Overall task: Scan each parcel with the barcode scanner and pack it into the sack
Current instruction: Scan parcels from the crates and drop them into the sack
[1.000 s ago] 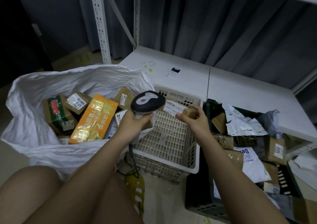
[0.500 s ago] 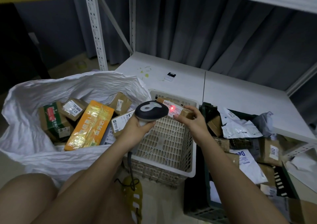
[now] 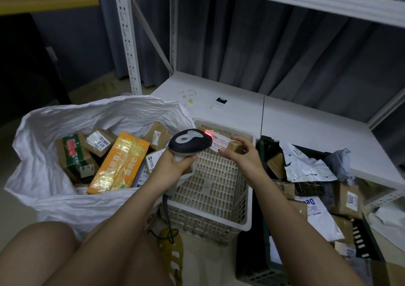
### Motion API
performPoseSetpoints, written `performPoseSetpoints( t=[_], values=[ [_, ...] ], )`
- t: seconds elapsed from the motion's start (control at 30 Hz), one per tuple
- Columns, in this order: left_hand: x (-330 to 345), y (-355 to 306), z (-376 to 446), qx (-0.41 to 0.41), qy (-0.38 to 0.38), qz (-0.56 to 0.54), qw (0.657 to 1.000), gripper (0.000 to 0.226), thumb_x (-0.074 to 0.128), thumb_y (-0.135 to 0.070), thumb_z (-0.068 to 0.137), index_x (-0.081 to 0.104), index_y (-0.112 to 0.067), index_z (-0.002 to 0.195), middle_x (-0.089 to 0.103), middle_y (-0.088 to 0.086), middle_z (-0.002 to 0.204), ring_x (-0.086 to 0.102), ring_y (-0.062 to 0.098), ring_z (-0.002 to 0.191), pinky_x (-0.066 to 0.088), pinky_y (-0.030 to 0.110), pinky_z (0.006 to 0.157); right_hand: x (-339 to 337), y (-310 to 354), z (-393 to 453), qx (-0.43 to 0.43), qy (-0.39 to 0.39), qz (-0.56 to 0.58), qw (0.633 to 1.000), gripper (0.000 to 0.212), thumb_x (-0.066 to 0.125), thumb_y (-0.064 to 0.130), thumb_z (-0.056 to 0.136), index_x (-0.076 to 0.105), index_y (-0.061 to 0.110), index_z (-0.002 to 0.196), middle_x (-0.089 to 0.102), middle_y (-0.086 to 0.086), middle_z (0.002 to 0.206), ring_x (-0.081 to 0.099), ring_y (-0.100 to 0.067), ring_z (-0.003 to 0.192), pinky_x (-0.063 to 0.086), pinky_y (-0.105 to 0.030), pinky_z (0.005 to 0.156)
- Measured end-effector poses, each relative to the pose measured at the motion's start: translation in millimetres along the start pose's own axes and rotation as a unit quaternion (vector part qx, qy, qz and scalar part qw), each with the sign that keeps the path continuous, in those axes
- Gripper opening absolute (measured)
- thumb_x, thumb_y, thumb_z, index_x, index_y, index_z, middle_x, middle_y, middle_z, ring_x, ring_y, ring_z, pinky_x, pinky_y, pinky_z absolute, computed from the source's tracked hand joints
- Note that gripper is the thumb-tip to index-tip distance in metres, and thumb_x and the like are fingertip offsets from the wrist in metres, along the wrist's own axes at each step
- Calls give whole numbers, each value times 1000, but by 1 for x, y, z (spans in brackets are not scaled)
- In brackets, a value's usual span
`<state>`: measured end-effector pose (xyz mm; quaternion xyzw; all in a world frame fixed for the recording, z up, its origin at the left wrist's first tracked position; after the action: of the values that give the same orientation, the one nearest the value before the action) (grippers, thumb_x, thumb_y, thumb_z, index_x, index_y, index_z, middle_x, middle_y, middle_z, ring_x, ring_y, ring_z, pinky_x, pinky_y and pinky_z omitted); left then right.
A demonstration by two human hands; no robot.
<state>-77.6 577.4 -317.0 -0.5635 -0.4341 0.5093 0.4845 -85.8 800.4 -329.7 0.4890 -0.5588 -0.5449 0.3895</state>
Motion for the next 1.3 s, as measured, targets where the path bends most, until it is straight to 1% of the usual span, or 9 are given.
performPoseSetpoints(
  t=[0.17,0.3,0.47,0.6,0.73,0.8,0.9,1.0,1.3],
  values=[
    [-33,0,0,-7,-50,-15,999,50,70,-16,86,51,-13,132,62,1,121,58,15,110,46,24,88,26,1,5,2,11,-10,1000,60,85,19,72,53,32,121,48,1,121,55,-24,114,53,-43,94],
    [-81,-1,2,10,-106,-28,994,48,70,-15,86,52,-15,131,63,0,117,60,7,98,49,8,71,71,-4,17,-10,22,-54,998,58,86,25,69,51,33,114,46,-5,128,53,-24,114,50,-41,96],
    [-155,12,6,2,-185,-11,983,45,69,-17,86,54,-11,128,65,9,114,62,25,105,51,28,83,151,0,40,-36,20,-112,993,51,83,34,73,50,29,113,46,-4,127,49,-21,115,46,-35,93],
    [-199,19,11,8,-242,-30,970,45,70,-13,86,54,-10,128,66,0,106,62,5,87,49,9,68,216,29,67,-101,1,-114,988,56,78,40,77,49,24,122,47,-7,132,48,-22,120,44,-36,99],
    [-220,28,18,2,-251,-34,967,49,72,-19,84,54,-15,129,65,-3,115,60,9,104,48,22,86,277,29,92,-39,122,-153,980,90,66,48,87,12,24,155,20,-9,160,25,-28,145,28,-43,116],
    [-218,31,21,-7,-241,-27,970,43,72,-22,84,58,-16,125,67,-1,110,63,12,100,49,23,81,287,19,89,15,189,-185,964,93,65,41,90,4,21,156,29,-10,157,36,-28,139,34,-40,112],
    [-205,28,24,-11,-226,-19,974,38,70,-21,86,59,-13,122,68,2,105,63,5,86,47,12,67,272,18,72,-2,213,-204,955,67,63,13,91,30,12,150,48,-4,134,48,-18,118,43,-32,102],
    [-180,18,24,-13,-205,-30,978,33,69,-20,87,58,-16,117,67,1,95,63,9,76,49,22,67,231,11,58,-15,192,-174,966,51,57,1,93,44,10,142,48,-7,141,48,-15,120,47,-21,84],
    [-45,-27,10,34,-74,-35,996,42,69,-15,87,55,-13,127,66,1,110,62,7,87,48,9,62,41,-6,-11,-26,8,-139,990,34,57,6,95,55,11,129,52,-5,138,48,-20,129,40,-27,103]
  ],
)
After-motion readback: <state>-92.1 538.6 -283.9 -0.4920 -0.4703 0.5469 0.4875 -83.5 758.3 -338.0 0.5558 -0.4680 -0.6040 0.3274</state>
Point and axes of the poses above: each hand's wrist, its own z-axis towards the middle knuckle, its own x-axis out of the palm, y = z × x, the point moved 7 cm from there along z, towards the middle knuckle
